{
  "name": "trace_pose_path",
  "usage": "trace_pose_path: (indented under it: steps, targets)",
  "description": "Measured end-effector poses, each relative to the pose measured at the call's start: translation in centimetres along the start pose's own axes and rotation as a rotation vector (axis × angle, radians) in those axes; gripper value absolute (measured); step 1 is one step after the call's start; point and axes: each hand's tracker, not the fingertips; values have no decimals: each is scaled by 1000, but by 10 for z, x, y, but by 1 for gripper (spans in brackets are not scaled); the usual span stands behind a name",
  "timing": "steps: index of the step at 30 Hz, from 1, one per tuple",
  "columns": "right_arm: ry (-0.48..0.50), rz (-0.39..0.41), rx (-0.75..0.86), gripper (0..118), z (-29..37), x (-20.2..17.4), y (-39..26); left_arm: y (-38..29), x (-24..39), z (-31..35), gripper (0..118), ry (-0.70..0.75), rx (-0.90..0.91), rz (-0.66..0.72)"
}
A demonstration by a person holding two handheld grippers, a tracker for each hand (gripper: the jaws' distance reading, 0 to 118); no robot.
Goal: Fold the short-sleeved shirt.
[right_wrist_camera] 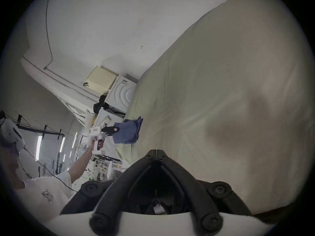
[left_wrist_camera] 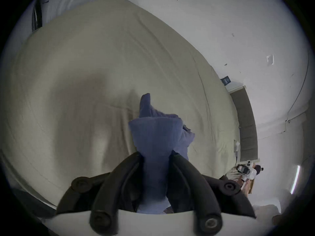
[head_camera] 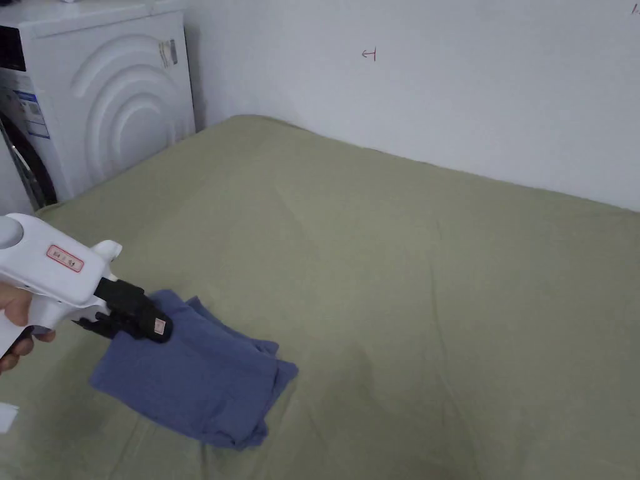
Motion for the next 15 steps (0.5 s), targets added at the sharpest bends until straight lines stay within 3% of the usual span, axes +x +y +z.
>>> trace_pose_path:
  steps: [2, 3, 4, 6, 7, 14, 15]
  targets:
    - [-18, 0, -1, 1, -3, -1, 1, 9, 8, -5, 22, 20, -39, -23]
    - [-23, 1, -5, 1, -4, -1, 2, 14, 8, -6, 30, 40, -43, -48]
    - [-21, 7, -11, 1, -7, -6, 1, 18, 10, -7, 46, 34, -37, -55]
    - [-27, 13, -13, 1, -7, -9, 0, 22, 13, -7, 109, 62, -40, -31]
    - [-25, 17, -15, 1, -6, -10, 0, 21, 13, -5, 118, 113, -37, -40]
    - [-23, 83, 23, 1, 20, -11, 13, -27, 46, 5, 117, 241, 91, -125]
    - [-33, 106, 40, 1, 24, -16, 16, -38, 71, 6, 103, 262, 132, -152]
